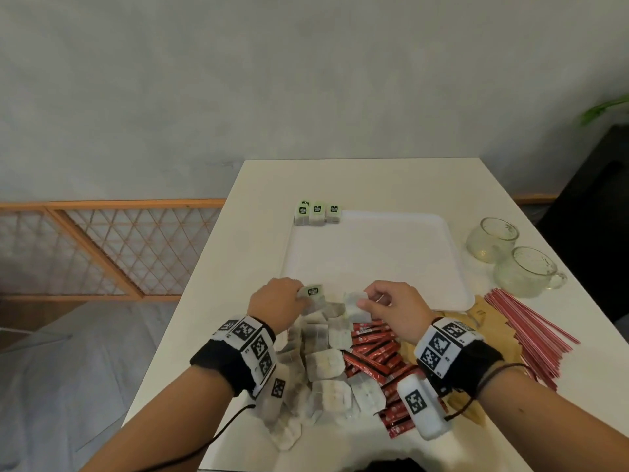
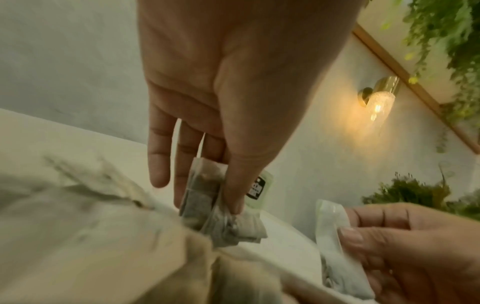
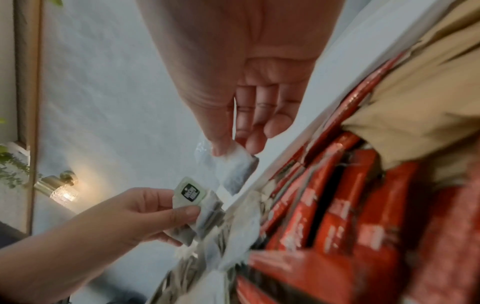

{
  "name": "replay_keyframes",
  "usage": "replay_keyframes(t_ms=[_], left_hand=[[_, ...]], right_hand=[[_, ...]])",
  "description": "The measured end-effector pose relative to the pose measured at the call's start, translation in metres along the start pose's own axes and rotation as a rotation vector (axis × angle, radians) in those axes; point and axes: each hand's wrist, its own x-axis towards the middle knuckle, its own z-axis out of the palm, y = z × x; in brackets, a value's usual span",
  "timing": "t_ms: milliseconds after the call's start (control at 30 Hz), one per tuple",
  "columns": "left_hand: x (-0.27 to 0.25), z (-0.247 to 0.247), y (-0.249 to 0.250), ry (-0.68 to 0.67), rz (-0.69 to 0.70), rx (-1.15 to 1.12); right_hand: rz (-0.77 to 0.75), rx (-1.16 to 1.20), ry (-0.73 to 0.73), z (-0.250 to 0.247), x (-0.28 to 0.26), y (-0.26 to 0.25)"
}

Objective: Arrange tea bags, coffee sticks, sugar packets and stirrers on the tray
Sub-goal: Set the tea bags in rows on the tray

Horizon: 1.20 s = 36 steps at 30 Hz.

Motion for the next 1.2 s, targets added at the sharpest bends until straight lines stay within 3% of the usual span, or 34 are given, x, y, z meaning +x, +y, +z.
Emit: replay_keyframes(t_ms=[233,400,500,633,800,1000,1200], left_hand=[[0.017,-0.022,0.017,-0.030,0.071,-0.375],[0.028,-0.018,0.028,0.050,0.048,-0.550],[0.036,-0.019,0.033,0.109,0.080,-0.550],[0.045,-0.022,0.048,0.109,0.157,-0.553],[0.064,-0.019,0.057,0.106,0.041,-0.816],[0.094,-0.016,0.048,0.140,-0.027,-0.840],[0.121,-0.020,0.033,-0.011,-0.008,-0.803]], right_hand=[[-0.088,0.110,-0.061,-0.011,0.018,-0.025],[-0.024,-0.003,0.179,-0.013,0.035,-0.031],[0.013,-0.031,0.229,-0.015,0.046,-0.036],[-0.006,-0.061,0.207,-0.011,0.060,-0.043],[-0.025,0.022,0.205,-0.005,0.079,-0.038],[-0.024,0.055,0.110,-0.009,0.099,-0.028],[-0.002,0.069,0.106,-0.016,0.135,-0.016]])
